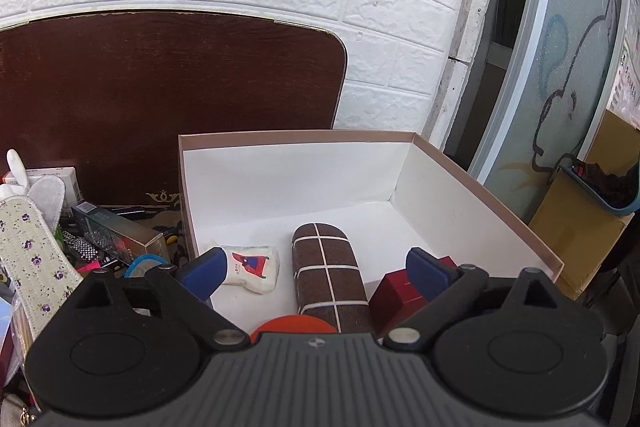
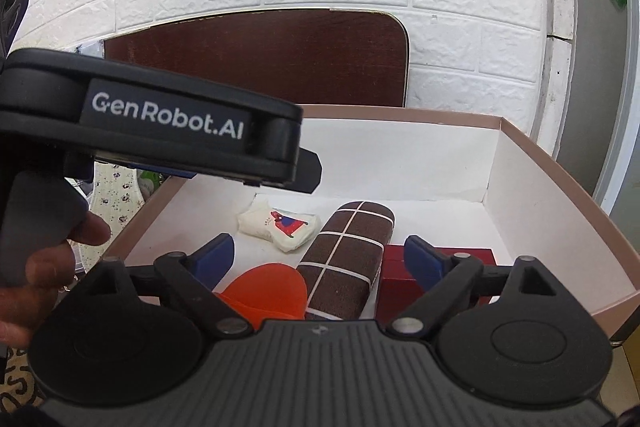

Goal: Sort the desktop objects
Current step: 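Lower the orange lid into the box and open the left tool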

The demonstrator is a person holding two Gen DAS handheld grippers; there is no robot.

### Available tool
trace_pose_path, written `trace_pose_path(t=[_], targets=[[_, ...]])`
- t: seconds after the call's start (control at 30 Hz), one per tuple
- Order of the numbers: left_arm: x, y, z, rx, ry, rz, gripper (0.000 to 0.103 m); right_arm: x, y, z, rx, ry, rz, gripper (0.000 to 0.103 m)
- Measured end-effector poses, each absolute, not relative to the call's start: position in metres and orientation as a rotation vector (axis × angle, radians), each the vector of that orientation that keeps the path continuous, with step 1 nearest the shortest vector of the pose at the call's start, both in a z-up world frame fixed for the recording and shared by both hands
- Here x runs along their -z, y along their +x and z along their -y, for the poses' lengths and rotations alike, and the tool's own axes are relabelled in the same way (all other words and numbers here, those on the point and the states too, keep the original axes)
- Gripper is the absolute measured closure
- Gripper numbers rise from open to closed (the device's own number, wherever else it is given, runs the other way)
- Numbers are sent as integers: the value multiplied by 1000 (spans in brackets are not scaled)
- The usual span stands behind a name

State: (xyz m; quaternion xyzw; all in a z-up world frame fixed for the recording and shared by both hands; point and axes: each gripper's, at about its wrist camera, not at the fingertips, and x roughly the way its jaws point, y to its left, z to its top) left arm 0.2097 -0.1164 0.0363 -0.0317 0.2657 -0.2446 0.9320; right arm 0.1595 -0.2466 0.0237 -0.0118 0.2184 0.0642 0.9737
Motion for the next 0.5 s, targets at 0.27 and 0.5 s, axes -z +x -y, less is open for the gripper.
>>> trace_pose_path(t=[0.27,0.5], targets=[[-42,192,114,497,-58,-532,4,-32,147,245,-114,-7,-417,9],[-50,170,112,493,-38,-515,4,-41,130,242,-119,-2,-390,9]])
